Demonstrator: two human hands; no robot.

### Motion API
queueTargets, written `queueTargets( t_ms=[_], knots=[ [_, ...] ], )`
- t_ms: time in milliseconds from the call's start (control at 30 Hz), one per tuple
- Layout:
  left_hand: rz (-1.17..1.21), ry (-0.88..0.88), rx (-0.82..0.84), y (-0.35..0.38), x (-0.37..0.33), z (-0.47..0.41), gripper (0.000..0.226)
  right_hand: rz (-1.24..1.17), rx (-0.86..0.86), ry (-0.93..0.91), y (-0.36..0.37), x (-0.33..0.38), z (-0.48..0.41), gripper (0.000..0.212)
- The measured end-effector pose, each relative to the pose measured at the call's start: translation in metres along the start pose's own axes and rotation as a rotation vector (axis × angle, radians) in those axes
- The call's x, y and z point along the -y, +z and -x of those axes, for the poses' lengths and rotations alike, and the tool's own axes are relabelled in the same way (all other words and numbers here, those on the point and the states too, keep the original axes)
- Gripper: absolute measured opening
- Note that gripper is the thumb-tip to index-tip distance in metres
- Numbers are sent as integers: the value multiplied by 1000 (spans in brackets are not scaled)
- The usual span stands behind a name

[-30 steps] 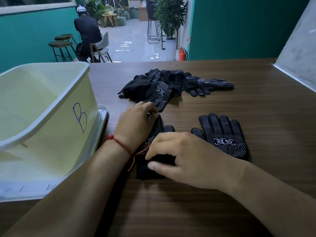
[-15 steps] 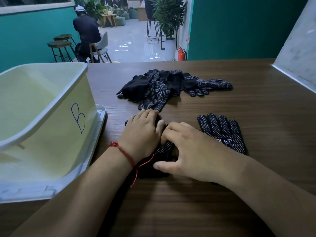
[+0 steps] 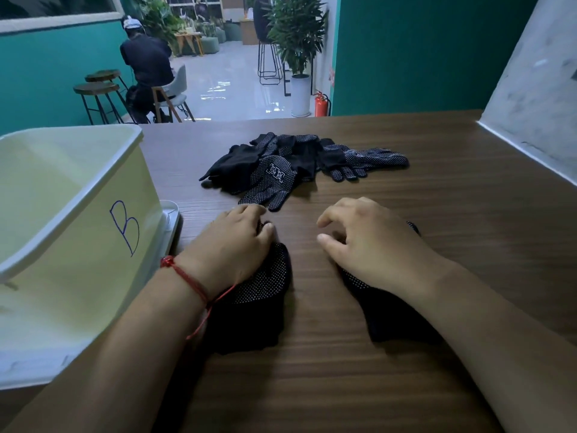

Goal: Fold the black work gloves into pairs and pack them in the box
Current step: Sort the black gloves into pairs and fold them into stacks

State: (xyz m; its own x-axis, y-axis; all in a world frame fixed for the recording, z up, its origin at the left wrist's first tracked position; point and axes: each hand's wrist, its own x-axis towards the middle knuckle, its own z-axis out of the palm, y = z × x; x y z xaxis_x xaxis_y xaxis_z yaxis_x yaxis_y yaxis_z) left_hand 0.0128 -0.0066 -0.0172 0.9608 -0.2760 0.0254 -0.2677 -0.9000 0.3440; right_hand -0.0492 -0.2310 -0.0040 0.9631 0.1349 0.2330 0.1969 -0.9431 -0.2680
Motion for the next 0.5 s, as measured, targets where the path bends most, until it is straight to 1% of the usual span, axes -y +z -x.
queueTargets(
  t_ms=[67,167,300,367,433,500],
  knots=[
    [-18,3,-64,8,0,1,53,60,33,56,4,-7,-1,35],
    [-86,-16,-32,19,3,0,62,37,50,110,12,-9,-4,46],
    [-89,-8,-35,22,5,0,65,21,205,163,23,-9,-7,68],
    [-66,3,-41,20,5,0,65,35,270,160,24,-12,-8,72],
    [-46,13,-101,11,3,-4,68,35,290,127,23,-15,-10,72],
    [-70,39,-156,1,-4,-15,56,23,298,91,22,-17,-12,71]
  ],
)
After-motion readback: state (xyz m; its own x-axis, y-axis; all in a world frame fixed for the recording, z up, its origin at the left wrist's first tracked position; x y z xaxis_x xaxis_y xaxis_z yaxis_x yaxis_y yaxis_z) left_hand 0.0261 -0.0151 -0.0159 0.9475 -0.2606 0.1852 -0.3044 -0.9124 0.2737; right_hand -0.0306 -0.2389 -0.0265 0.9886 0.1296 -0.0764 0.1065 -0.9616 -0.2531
